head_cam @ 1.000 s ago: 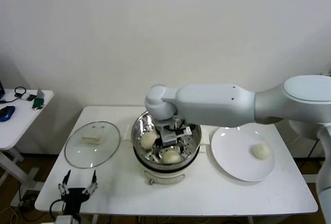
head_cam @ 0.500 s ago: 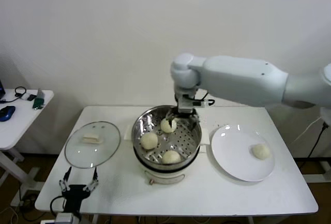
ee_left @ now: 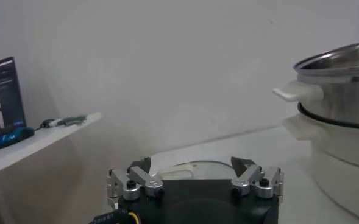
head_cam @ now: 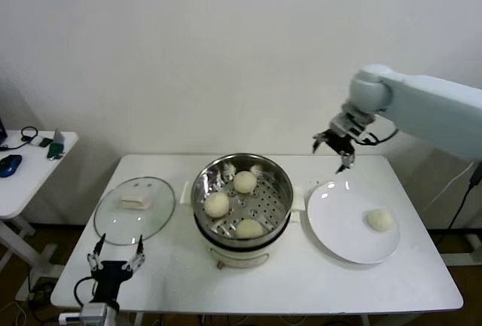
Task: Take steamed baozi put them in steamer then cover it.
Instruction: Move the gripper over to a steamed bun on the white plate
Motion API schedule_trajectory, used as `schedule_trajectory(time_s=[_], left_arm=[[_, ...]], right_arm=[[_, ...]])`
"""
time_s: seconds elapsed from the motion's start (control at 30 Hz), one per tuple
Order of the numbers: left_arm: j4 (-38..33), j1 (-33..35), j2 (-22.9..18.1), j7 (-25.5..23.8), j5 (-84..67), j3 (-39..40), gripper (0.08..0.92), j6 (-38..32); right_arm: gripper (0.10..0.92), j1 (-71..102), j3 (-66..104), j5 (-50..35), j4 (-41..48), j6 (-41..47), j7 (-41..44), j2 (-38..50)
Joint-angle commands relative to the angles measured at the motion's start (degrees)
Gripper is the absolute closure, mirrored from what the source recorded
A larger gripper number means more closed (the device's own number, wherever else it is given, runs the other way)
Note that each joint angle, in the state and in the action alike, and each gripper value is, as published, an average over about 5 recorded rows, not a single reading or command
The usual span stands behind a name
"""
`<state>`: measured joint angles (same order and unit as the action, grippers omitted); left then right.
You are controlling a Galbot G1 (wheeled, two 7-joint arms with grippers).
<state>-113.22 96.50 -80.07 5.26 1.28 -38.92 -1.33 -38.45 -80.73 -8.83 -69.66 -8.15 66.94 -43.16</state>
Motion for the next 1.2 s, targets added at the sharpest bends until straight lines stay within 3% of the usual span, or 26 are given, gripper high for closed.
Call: schedule_trajectory(time_s=[0.03,0.57,1.2], left_arm=[[-0.4,-0.3,-0.1,0.0,0.1,0.1,0.177,0.0],[-0.5,-0.3,-0.6,0.2,-0.4,0.0,0.177,1.4],[-0.6,0.1,-0.7,0.5,-0.3,-0.4,0.177,1.8]], right_arm=[[0.203,15.1,10.6,5.7,9.2,1.3,0.7,11.9],[0.203,35.5,29.2,14.3,18.7,3.3,-1.2,6.4],[0.203,36.5,29.8,16.9,24.0,4.5,0.0,-0.4]])
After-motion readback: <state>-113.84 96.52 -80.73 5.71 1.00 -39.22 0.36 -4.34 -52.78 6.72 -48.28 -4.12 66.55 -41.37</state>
